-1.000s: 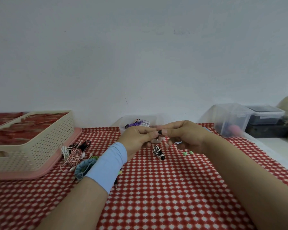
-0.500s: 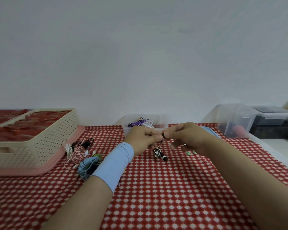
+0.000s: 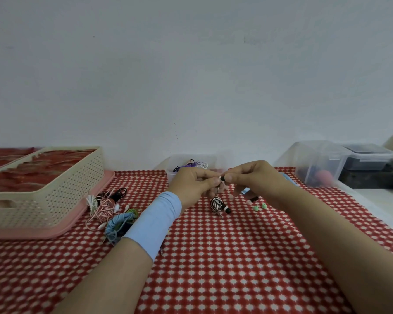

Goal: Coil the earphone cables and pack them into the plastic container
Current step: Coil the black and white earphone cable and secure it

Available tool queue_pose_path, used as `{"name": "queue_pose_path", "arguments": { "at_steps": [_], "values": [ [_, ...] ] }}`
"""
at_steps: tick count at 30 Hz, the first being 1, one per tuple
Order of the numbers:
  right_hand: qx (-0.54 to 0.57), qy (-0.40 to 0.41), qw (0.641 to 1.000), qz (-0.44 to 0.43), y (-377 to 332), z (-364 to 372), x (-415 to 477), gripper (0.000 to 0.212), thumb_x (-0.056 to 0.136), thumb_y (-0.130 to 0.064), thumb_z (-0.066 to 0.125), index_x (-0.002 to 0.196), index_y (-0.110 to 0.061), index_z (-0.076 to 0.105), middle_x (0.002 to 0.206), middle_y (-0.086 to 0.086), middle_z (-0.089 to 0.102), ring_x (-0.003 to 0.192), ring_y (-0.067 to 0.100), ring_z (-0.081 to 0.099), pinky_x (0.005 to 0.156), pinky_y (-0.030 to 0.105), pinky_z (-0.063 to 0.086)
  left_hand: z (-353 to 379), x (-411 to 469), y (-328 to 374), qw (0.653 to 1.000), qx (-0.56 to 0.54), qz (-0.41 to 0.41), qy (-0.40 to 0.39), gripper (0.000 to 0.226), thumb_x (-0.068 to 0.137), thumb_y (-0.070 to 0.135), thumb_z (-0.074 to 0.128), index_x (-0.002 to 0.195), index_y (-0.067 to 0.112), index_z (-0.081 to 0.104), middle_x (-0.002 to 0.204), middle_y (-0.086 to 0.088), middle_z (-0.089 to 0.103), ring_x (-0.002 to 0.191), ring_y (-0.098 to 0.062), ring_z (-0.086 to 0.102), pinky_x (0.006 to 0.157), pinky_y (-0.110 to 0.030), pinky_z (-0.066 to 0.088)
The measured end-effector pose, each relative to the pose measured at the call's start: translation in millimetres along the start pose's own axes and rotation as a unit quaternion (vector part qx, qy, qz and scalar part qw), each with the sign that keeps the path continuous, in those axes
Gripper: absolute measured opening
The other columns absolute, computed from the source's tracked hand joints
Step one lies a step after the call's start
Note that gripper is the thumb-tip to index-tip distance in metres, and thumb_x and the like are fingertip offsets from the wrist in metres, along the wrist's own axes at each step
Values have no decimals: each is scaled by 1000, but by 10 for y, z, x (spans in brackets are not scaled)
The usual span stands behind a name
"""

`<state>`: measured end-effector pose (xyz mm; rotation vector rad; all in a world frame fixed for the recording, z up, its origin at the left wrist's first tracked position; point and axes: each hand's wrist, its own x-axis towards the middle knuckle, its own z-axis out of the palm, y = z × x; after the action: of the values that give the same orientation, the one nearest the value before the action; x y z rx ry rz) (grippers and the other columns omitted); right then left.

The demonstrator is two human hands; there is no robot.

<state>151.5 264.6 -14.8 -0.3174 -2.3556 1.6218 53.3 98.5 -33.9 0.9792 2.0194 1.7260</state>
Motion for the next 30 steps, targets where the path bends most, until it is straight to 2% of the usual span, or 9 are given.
{"name": "queue_pose_path", "arguments": {
  "at_steps": [3,6,9,12,14,17,21,25,30],
  "values": [
    [50,-24,998,42,-1,8,5,12,88,-18,78,94,-8,81,87,6,78,63,14,65,57,28,48,-15,-14,16,999,29,13,-4,18,91,0,64,107,1,72,65,9,72,56,-1,64,64,-17,55],
    [90,-34,993,64,-13,19,-1,8,87,-16,77,88,-9,80,86,6,78,59,13,63,58,27,53,-13,-13,30,998,55,32,6,19,90,-1,65,108,0,72,64,13,70,53,-1,63,61,-16,54],
    [65,-24,995,71,3,59,1,7,87,-15,78,87,-8,79,78,3,78,59,13,64,61,29,56,-34,-20,25,995,95,36,2,19,89,0,66,106,6,74,62,14,69,54,-2,64,61,-15,53],
    [52,3,997,62,45,94,10,8,85,-10,80,91,-6,78,74,2,76,59,14,65,61,30,59,-37,-21,-6,990,139,34,1,15,89,6,69,96,17,76,68,13,71,57,-4,66,64,-16,54],
    [61,13,998,27,56,121,9,10,87,-8,77,97,-6,78,78,0,77,59,14,65,58,30,58,-23,-10,-23,994,107,27,20,14,89,7,70,97,15,76,71,10,72,58,-2,67,63,-15,54],
    [31,36,998,-36,51,173,20,12,93,-9,71,100,-12,80,85,9,78,60,14,66,55,26,58,-19,5,-40,998,32,-7,56,12,89,10,70,99,8,76,67,6,72,56,-3,66,58,-16,53],
    [-53,28,995,-82,53,181,33,14,94,-9,69,96,-16,80,87,2,79,63,12,69,59,26,59,-40,21,-94,998,-31,-51,33,17,91,11,68,105,3,74,79,-4,72,61,-6,62,60,-21,54],
    [-51,17,996,-76,21,141,11,15,92,-8,73,90,-20,82,86,-17,78,67,15,71,67,38,62,-60,12,-79,995,-71,-64,6,18,92,7,65,107,0,72,82,-7,69,63,-6,61,62,-20,54],
    [11,-20,999,-39,-33,83,-38,15,88,-5,75,94,-17,82,90,-12,79,69,20,68,65,34,60,-97,-8,-36,994,-83,-63,-34,22,92,2,63,112,2,70,69,2,67,63,-4,64,65,-21,56]
  ]
}}
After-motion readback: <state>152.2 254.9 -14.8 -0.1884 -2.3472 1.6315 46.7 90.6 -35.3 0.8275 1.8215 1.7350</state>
